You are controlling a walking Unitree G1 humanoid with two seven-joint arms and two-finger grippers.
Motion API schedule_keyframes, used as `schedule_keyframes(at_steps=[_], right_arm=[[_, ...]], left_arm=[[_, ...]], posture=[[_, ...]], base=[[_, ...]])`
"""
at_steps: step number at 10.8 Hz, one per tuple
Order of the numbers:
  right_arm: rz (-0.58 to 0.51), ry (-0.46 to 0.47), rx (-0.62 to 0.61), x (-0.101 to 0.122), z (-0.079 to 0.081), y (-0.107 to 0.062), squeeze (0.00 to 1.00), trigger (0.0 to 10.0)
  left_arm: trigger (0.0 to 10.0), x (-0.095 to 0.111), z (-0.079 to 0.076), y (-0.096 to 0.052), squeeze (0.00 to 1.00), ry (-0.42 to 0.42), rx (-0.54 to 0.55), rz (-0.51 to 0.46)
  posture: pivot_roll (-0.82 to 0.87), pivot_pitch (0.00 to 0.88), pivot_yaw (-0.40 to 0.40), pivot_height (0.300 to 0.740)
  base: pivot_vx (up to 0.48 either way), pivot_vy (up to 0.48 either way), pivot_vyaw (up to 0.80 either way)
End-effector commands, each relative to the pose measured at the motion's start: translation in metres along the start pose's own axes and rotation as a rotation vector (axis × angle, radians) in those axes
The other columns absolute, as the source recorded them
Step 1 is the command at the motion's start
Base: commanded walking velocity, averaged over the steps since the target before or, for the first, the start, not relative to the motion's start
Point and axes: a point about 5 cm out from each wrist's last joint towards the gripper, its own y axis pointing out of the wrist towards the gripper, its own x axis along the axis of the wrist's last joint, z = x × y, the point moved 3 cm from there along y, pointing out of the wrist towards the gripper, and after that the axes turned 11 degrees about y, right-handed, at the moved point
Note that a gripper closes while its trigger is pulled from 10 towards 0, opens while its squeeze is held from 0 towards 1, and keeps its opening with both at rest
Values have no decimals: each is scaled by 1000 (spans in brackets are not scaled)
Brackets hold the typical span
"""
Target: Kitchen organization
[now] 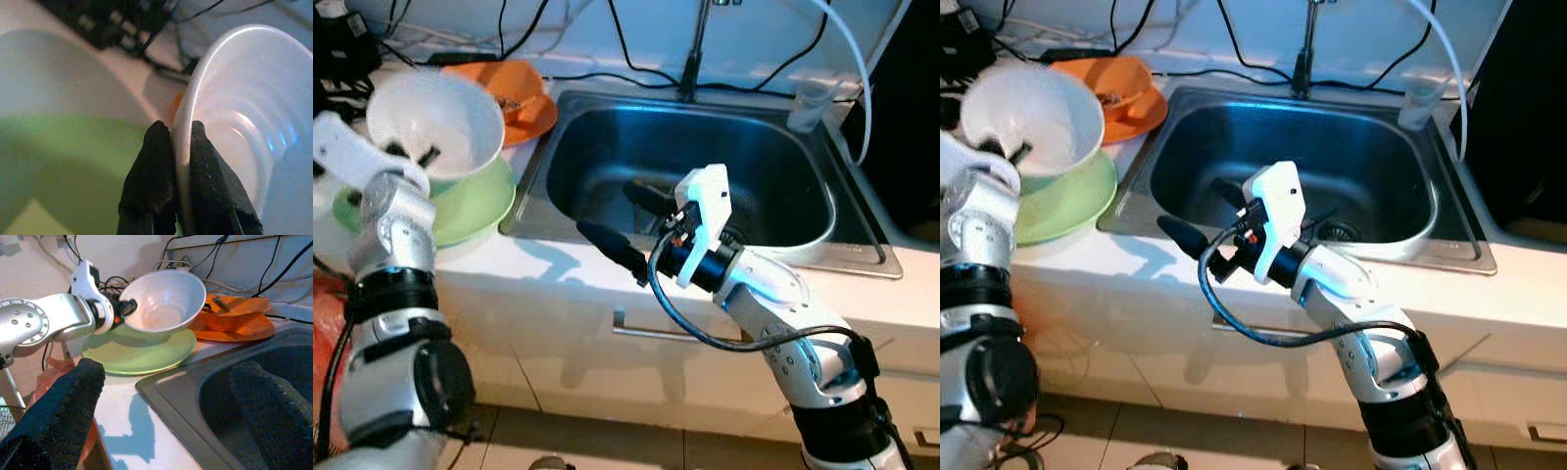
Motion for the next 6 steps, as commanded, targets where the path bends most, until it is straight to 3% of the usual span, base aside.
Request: schedule_keyframes(at_steps=[1,2,6], right_arm=[[0,-10,0,1,-1,0,0,10000],[-1,-11,3,1,-1,1,0,10000],[-21,-21,-8,4,-4,3,0,10000]], left_arm=[[0,13,-7,-5,0,28,-29,-62],[0,19,-16,-16,0,72,-71,-121],[0,9,-48,-39,0,101,-222,-130]], posture=[[64,47,-6,740],[71,44,-8,740],[74,33,-7,740]], base=[[0,0,0],[0,0,0],[0,0,0]])
